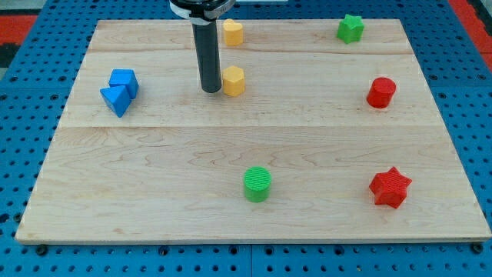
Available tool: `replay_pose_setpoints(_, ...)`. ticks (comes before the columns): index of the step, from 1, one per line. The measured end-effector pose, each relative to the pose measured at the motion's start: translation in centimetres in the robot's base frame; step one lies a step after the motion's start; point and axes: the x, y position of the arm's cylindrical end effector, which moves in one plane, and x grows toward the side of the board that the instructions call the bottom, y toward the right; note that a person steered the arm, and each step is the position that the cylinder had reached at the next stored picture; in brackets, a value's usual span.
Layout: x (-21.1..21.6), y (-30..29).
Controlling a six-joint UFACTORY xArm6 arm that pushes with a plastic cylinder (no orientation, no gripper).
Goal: Push the yellow hexagon towards yellow heart
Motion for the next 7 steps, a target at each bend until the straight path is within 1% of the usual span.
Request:
replay_pose_setpoints(2, 1.8, 0.0)
replay_pose_setpoints(3, 1.8, 0.0)
replay_pose_setpoints(4, 2.8, 2.9)
replay_pose_setpoints(5, 2.8, 4.9)
replay_pose_setpoints(6, 2.7, 4.9)
replay_pose_setpoints(7, 0.2, 4.9)
